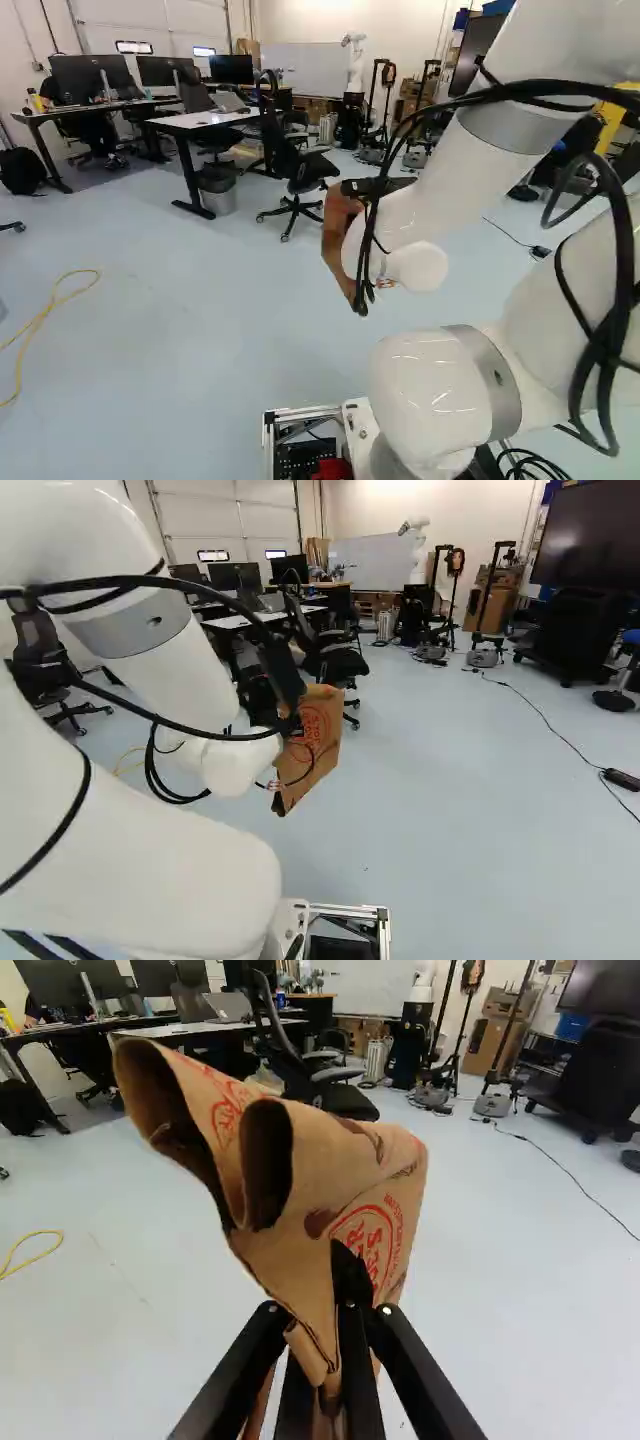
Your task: Pick up the grocery bag from the ground
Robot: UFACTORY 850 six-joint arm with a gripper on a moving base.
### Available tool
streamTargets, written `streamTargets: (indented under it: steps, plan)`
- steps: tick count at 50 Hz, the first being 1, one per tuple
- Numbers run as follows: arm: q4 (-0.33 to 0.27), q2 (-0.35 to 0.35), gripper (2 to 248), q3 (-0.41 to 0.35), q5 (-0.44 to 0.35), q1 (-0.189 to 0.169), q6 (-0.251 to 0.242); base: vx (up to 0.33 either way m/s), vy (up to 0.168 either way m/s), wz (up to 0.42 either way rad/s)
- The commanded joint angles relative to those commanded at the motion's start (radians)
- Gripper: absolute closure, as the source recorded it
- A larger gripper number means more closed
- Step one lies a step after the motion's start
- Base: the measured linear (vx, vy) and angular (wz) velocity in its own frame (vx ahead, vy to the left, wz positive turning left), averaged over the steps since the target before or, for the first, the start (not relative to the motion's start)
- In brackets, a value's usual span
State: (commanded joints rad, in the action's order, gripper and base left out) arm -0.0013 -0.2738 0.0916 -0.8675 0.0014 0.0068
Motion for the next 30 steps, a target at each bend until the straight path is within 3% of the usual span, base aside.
streamTargets:
  steps: [30]
  plan:
    - [0.001,-0.005,225,-0.004,-0.005,-0.001,-0.007,0.0,0.0,0.0]
